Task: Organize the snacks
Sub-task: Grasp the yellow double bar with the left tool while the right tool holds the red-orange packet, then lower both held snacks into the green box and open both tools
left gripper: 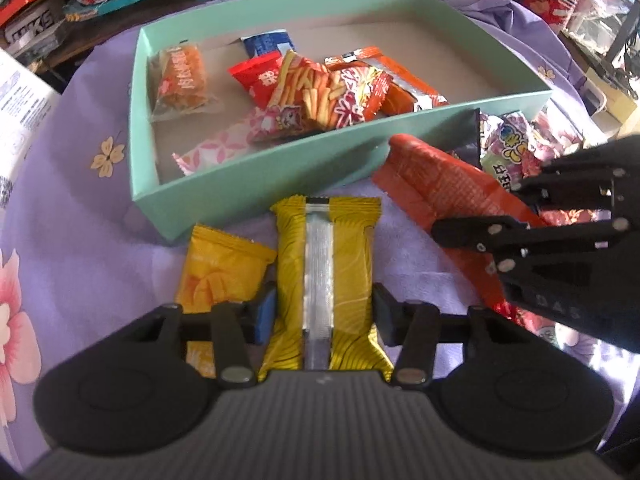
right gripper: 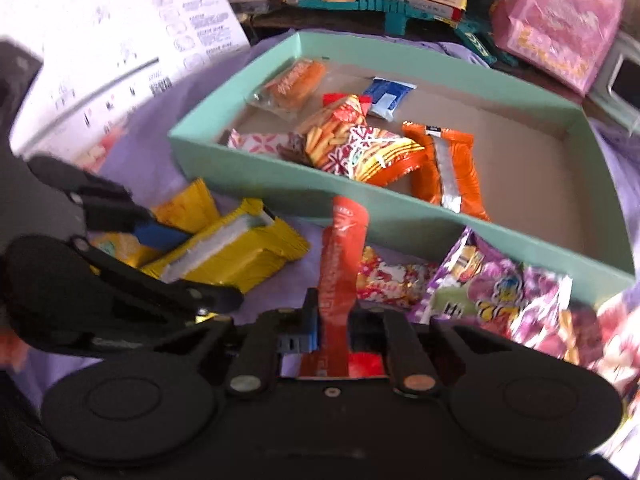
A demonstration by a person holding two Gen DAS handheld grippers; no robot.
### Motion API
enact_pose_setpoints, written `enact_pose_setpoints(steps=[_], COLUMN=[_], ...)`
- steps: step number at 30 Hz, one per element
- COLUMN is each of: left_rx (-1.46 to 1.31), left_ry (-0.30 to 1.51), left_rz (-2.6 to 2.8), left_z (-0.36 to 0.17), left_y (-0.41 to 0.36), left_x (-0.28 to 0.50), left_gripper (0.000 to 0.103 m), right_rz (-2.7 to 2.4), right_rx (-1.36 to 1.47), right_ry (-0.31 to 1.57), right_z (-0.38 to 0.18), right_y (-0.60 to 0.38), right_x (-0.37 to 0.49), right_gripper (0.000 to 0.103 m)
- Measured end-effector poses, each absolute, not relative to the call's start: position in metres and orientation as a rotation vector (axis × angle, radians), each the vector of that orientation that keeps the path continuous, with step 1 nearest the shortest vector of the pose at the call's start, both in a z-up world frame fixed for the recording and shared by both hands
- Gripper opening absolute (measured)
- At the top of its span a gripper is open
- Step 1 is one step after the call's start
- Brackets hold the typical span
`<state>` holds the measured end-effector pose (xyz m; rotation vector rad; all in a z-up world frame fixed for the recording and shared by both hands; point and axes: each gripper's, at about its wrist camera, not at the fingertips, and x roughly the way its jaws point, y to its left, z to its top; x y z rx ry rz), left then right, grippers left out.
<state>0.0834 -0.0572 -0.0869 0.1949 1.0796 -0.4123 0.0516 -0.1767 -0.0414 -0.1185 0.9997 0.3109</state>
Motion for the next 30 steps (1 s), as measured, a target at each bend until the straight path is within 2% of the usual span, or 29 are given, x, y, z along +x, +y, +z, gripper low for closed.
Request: enact_pose_setpoints(steps=[5,16,24,30], left_rx=[0.157,0.099,0.076,0.096], left_ry=[1.053,0.937,0.873,0.868], left_rz=[-0.41,-0.415,-0.36,-0.304], left_z=[-0.069,-0.003,0.028,0.022], left_y=[-0.05,-0.046,-0.058,-0.07], left_x=[0.074,0.074,0.147,0.217], left_gripper=[0.048,0.049,0.05,0.05], right_rz=[0.29,0.209,0.134,0.122], right_rx=[-0.004,0.032,0.061,0.083], right_ry=[1.0,0.896,0.85,0.854], right_z=[-0.028,0.021,0.045,0.044], right_y=[-0.191,-0.215,-0.241,-0.246], right_x=[0.043,0.041,0.094,0.154], right_gripper=[0.012,0.012,0.012,0.012])
